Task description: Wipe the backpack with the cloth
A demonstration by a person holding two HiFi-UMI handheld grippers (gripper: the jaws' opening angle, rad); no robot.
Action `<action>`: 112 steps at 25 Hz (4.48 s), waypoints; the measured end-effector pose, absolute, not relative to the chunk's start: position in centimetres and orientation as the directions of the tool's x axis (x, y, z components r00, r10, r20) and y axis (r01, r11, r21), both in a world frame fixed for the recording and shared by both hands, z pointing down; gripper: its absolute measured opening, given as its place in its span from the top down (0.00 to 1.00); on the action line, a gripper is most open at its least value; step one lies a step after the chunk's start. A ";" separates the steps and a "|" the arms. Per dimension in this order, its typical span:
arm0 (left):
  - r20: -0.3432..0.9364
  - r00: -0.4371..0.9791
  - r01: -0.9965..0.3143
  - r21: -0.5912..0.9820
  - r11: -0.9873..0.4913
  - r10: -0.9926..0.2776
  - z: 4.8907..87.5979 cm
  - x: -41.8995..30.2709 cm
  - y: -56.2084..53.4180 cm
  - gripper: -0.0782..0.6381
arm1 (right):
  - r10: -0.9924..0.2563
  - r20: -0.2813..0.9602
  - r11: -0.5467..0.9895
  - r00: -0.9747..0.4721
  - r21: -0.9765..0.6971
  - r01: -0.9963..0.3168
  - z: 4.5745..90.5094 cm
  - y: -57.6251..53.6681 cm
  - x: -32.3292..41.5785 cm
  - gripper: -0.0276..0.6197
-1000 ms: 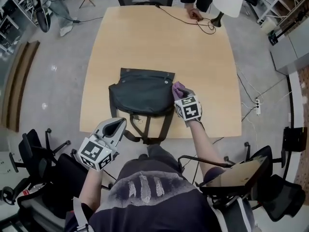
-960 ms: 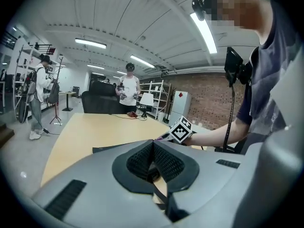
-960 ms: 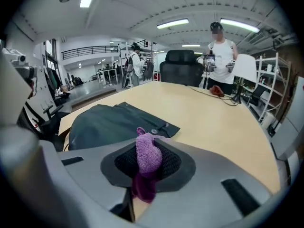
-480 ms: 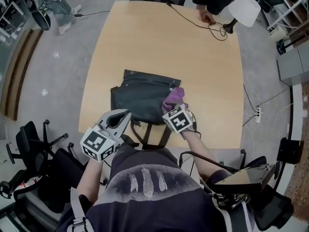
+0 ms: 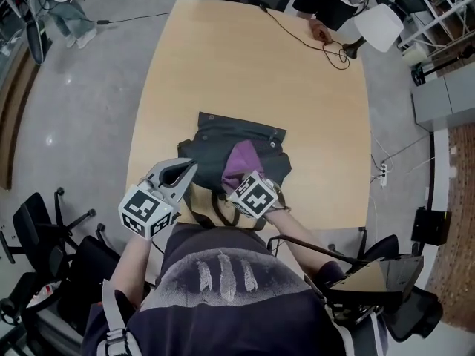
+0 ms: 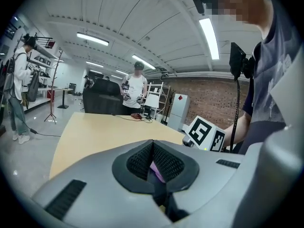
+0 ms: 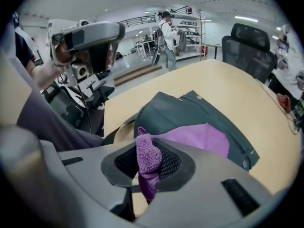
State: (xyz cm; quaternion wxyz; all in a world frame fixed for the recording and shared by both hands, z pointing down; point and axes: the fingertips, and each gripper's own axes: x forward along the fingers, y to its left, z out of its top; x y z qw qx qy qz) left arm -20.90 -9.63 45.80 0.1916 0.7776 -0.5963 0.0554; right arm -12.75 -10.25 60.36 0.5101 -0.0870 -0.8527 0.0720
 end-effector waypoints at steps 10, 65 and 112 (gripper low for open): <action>0.326 0.239 -0.955 0.251 -0.160 -0.914 46.9 -26.6 -7.6 0.88 | 0.618 0.570 0.761 -0.542 -0.607 0.230 56.8 -0.5 -21.8 0.87; 0.364 0.220 -0.967 0.201 -0.154 -0.905 46.8 -24.4 -8.6 0.88 | -0.393 0.884 0.856 -0.251 0.252 -0.451 61.1 -40.7 2.6 0.87; 0.404 0.100 -0.975 0.224 -0.008 -0.909 49.2 -31.4 -1.8 0.88 | 0.220 0.839 0.955 -0.498 -0.288 -0.065 66.0 -19.6 -31.6 0.87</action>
